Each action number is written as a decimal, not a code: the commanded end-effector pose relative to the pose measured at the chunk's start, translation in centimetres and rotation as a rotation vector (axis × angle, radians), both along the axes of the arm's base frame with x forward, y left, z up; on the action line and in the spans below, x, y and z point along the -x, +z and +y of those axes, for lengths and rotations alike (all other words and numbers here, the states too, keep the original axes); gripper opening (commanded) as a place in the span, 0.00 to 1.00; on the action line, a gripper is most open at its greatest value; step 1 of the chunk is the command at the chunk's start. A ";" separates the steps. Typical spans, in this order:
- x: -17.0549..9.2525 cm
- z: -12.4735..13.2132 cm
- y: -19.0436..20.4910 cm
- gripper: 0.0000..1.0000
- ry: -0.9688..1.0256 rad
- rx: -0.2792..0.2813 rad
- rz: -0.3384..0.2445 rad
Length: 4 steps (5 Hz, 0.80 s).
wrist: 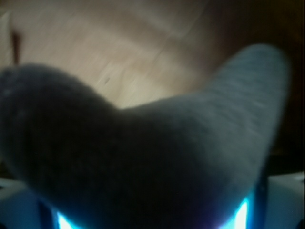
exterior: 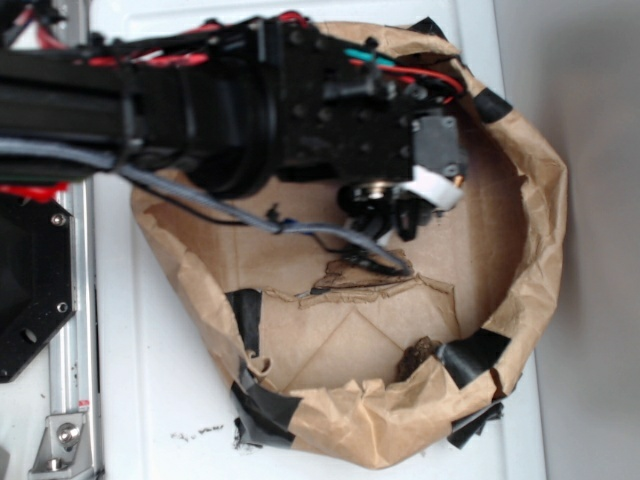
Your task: Grab the gray animal.
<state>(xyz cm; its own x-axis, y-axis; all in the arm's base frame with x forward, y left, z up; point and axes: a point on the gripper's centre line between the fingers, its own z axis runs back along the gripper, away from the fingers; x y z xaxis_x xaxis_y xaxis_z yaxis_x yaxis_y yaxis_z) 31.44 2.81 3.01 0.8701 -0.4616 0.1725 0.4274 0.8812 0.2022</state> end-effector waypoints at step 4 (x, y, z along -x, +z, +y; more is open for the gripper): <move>7.5 -4.6 15.0 0.00 0.658 0.208 0.111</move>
